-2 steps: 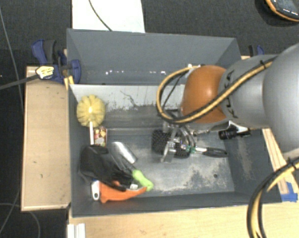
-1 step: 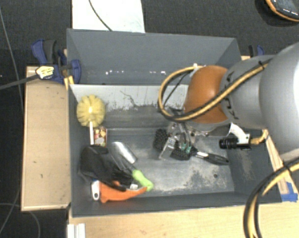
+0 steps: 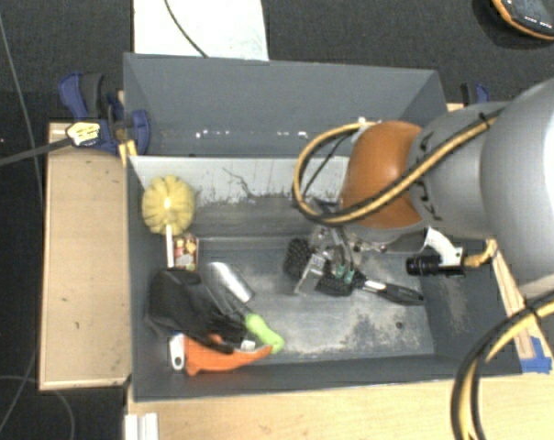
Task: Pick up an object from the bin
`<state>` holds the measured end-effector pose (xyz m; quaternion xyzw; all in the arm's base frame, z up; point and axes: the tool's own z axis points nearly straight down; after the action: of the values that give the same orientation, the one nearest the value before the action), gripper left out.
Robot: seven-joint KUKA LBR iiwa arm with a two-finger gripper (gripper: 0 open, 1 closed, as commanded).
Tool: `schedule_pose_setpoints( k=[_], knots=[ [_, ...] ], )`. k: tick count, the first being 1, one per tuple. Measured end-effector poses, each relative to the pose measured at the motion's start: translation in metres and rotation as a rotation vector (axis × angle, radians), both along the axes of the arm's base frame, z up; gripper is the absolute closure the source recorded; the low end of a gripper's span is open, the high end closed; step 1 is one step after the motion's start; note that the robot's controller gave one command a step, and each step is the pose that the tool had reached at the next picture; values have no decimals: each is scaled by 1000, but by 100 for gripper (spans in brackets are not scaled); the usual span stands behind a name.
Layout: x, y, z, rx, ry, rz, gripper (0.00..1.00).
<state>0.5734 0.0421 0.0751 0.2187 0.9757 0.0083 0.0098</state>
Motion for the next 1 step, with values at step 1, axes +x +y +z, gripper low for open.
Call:
schedule_pose_setpoints(
  k=[1],
  knots=[
    [-1,0,6,0,1,0,100]
  ],
)
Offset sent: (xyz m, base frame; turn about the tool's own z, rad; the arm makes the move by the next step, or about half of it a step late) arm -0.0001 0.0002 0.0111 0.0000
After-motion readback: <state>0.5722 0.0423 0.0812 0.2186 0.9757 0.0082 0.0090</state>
